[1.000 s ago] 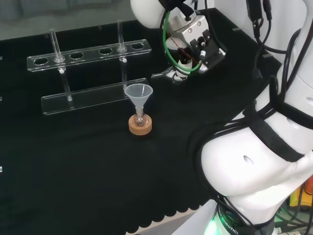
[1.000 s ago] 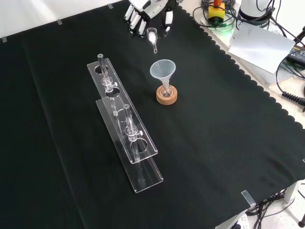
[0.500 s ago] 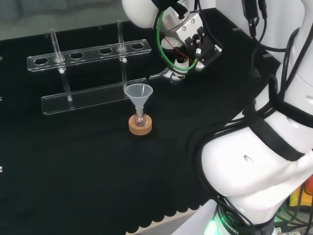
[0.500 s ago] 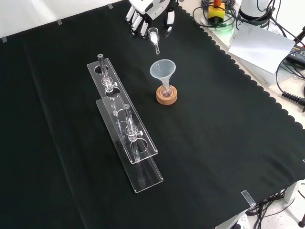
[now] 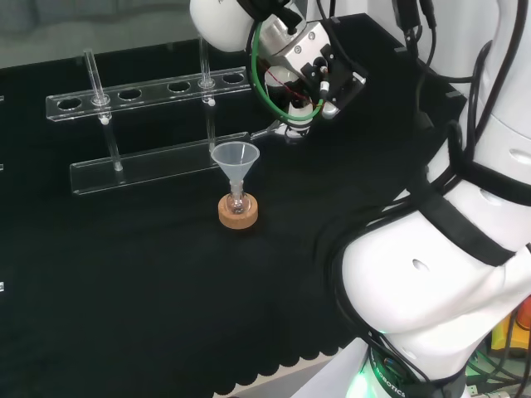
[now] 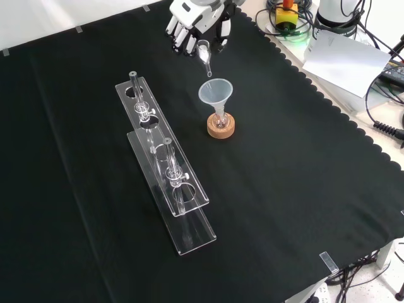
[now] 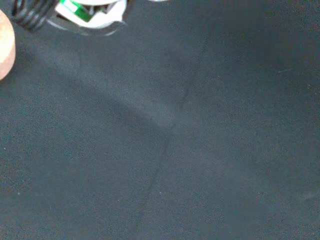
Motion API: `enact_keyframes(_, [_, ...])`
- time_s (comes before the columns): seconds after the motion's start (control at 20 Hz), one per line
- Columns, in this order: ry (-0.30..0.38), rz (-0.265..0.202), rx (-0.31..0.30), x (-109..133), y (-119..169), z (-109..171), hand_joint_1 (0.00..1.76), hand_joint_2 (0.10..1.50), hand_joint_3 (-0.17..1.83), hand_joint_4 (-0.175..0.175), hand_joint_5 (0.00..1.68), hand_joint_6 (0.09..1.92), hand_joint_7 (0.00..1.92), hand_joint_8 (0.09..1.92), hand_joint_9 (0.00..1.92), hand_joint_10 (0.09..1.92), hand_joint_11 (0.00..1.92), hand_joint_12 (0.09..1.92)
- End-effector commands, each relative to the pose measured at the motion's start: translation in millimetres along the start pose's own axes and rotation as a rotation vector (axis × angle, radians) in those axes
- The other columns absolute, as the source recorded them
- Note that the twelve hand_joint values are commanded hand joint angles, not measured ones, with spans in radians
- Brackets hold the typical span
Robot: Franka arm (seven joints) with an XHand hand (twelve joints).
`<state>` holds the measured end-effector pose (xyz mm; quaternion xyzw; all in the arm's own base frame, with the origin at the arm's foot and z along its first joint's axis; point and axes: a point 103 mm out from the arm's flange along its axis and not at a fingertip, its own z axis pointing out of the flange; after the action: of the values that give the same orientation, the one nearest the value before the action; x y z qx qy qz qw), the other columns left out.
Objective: Pour all the NaCl from the weighing funnel into the round-bottom flask.
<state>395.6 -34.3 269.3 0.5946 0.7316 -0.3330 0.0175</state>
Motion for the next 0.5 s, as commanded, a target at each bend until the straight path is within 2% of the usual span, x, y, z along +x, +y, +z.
enact_keyframes(0.05, [-0.041, -0.006, 0.018, 1.6, 1.2, -1.2, 1.1, 0.67, 0.69, 0.175, 1.2, 0.82, 0.49, 0.65, 0.82, 0.48, 0.59, 1.21])
enact_keyframes(0.3, [-0.087, 0.008, 0.026, 6.3, 2.1, -4.4, 1.1, 0.67, 0.69, 0.175, 1.2, 0.82, 0.49, 0.65, 0.82, 0.48, 0.59, 1.21])
enact_keyframes(0.5, [-0.088, -0.003, 0.026, 6.4, 1.7, -5.8, 1.1, 0.67, 0.69, 0.175, 1.2, 0.82, 0.49, 0.65, 0.82, 0.48, 0.59, 1.21])
